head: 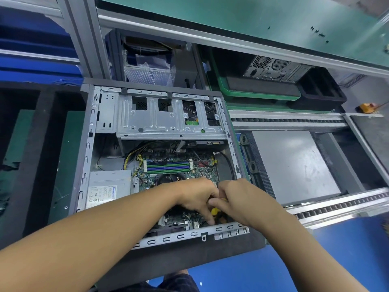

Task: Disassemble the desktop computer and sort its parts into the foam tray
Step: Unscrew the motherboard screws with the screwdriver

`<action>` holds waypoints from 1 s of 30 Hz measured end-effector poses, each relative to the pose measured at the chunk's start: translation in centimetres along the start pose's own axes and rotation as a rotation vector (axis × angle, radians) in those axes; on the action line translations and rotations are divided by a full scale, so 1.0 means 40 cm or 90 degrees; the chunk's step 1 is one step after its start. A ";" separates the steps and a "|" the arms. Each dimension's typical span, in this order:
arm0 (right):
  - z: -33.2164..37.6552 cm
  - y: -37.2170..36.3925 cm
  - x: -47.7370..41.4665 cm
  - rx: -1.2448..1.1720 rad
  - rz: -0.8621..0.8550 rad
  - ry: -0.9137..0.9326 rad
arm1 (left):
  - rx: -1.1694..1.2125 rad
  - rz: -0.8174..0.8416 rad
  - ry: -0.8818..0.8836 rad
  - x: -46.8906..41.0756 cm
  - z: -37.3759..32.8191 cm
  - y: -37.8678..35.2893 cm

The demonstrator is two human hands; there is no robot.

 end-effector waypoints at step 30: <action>0.013 -0.007 0.015 -0.038 0.060 0.090 | 0.041 -0.007 0.009 -0.002 0.011 0.005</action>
Point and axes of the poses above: each hand's wrist, its own x-axis away from the middle knuckle, its own y-axis out of the back of the hand, z = x × y, the point moved 8 cm from there along -x, towards the middle knuckle, and after that the axes turned 7 degrees about -y, right-handed, at the moved point
